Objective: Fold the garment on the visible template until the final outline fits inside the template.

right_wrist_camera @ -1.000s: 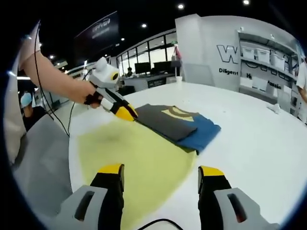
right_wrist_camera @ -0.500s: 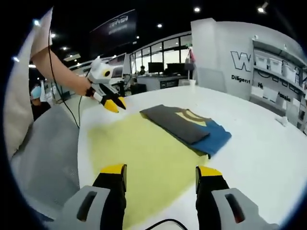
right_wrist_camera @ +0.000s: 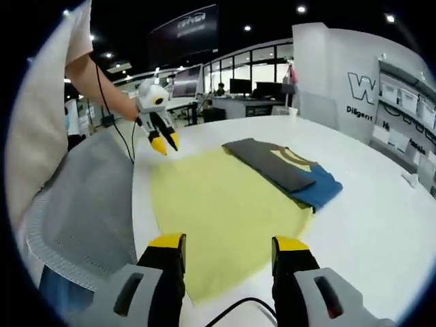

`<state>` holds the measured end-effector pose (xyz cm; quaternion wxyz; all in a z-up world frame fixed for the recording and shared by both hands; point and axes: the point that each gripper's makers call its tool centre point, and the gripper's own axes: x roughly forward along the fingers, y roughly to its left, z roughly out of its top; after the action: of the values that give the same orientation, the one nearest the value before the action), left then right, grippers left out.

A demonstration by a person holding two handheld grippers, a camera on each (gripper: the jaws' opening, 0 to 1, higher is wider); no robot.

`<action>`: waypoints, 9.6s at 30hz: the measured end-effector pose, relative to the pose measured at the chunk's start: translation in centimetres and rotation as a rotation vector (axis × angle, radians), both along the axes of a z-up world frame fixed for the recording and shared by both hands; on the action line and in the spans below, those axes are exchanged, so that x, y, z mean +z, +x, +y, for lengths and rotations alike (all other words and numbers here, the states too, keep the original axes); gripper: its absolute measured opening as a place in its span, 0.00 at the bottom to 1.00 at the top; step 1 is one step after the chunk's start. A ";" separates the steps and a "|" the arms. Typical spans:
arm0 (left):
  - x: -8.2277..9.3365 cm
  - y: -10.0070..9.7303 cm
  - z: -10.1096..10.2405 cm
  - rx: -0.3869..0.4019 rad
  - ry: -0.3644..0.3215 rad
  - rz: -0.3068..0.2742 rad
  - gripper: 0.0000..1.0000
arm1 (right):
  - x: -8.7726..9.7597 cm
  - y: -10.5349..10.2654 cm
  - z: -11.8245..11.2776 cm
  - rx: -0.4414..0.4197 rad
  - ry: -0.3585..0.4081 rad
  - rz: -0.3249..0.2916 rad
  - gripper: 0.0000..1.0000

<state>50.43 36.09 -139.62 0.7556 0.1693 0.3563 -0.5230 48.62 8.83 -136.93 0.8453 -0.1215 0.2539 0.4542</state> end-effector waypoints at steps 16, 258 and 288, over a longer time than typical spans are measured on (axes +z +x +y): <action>-2.6 -4.6 2.9 -0.177 0.131 -0.008 0.17 | -3.3 -4.8 -0.3 0.128 -0.099 0.044 0.29; -2.6 35.7 5.5 0.592 -0.014 0.301 0.01 | -5.5 36.1 -4.3 -0.420 0.078 0.350 0.00; -3.0 34.2 3.8 0.597 -0.079 0.402 0.03 | -6.3 34.8 -3.8 -0.425 0.129 0.446 0.00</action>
<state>84.65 39.87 -142.60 0.7957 -0.0779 0.5110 -0.3157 83.38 5.00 -143.20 0.8508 0.0910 0.4233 0.2978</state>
